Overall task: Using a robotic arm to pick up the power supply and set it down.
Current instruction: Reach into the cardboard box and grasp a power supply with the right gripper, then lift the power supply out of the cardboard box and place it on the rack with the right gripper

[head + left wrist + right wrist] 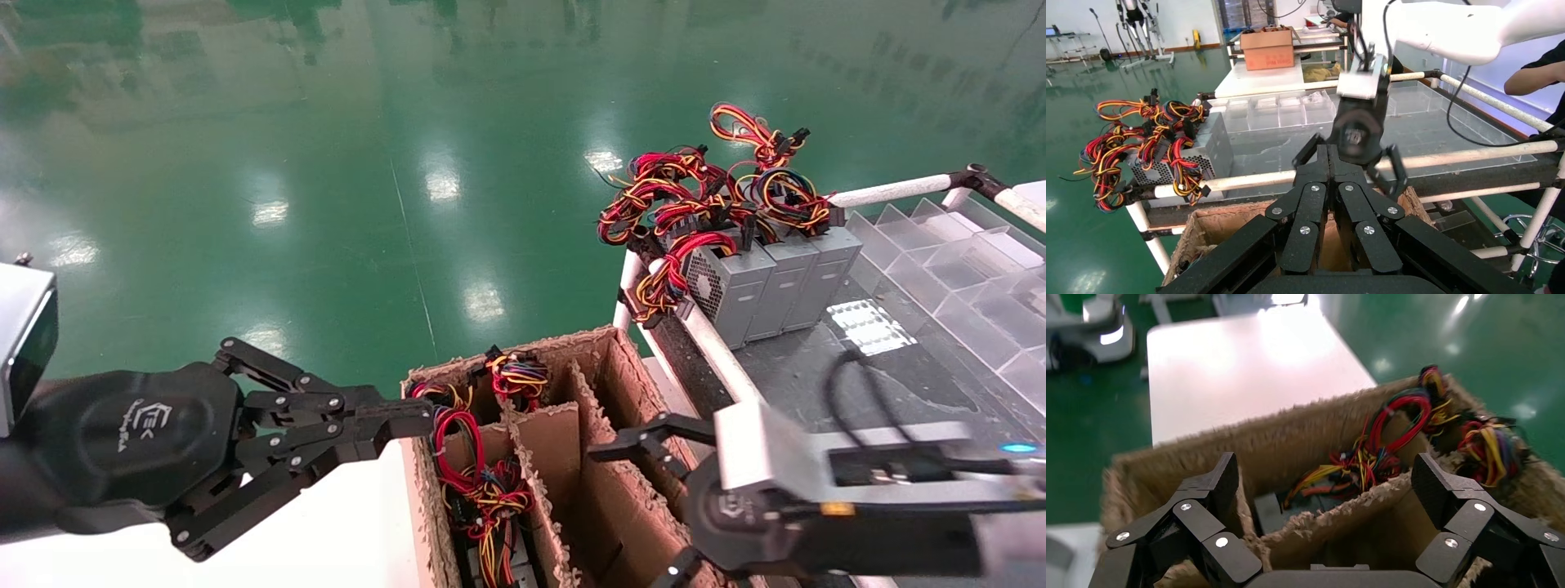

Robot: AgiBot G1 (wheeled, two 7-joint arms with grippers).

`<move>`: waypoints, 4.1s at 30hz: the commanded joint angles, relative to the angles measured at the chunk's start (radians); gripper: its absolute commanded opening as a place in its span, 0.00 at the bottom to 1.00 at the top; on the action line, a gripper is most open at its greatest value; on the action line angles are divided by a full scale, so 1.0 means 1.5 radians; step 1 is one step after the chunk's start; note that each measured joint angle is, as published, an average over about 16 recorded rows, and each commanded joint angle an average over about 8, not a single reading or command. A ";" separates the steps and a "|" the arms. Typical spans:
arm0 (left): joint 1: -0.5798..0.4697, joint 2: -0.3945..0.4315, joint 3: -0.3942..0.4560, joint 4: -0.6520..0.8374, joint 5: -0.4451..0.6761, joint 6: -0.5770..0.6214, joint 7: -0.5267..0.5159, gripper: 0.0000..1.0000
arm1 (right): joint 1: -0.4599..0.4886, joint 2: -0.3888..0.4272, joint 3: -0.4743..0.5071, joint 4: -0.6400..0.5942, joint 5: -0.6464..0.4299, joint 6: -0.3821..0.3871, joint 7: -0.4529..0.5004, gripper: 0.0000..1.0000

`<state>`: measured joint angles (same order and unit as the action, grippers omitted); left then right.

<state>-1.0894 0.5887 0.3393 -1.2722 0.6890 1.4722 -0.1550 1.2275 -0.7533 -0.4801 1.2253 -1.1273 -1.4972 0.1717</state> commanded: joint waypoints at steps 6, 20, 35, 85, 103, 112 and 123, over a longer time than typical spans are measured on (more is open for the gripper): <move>0.000 0.000 0.000 0.000 0.000 0.000 0.000 1.00 | 0.052 -0.067 -0.050 -0.042 -0.093 -0.005 -0.035 1.00; 0.000 0.000 0.000 0.000 0.000 0.000 0.000 1.00 | 0.051 -0.145 -0.085 -0.050 -0.188 0.065 -0.134 1.00; 0.000 0.000 0.000 0.000 0.000 0.000 0.000 1.00 | 0.062 -0.213 -0.112 -0.080 -0.252 0.118 -0.168 0.61; 0.000 0.000 0.001 0.000 -0.001 0.000 0.001 1.00 | 0.118 -0.267 -0.166 -0.121 -0.336 0.096 -0.167 0.00; 0.000 -0.001 0.001 0.000 -0.001 -0.001 0.001 1.00 | 0.092 -0.240 -0.144 -0.062 -0.307 0.111 -0.170 0.00; 0.000 -0.001 0.001 0.000 -0.001 -0.001 0.001 1.00 | 0.069 -0.221 -0.143 -0.016 -0.317 0.126 -0.158 0.00; 0.000 -0.001 0.002 0.000 -0.001 -0.001 0.001 1.00 | 0.032 -0.196 -0.123 0.043 -0.319 0.179 -0.198 0.00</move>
<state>-1.0900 0.5878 0.3416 -1.2722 0.6874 1.4713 -0.1539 1.2755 -1.0480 -0.6638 1.2841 -1.6019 -1.2300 -0.1279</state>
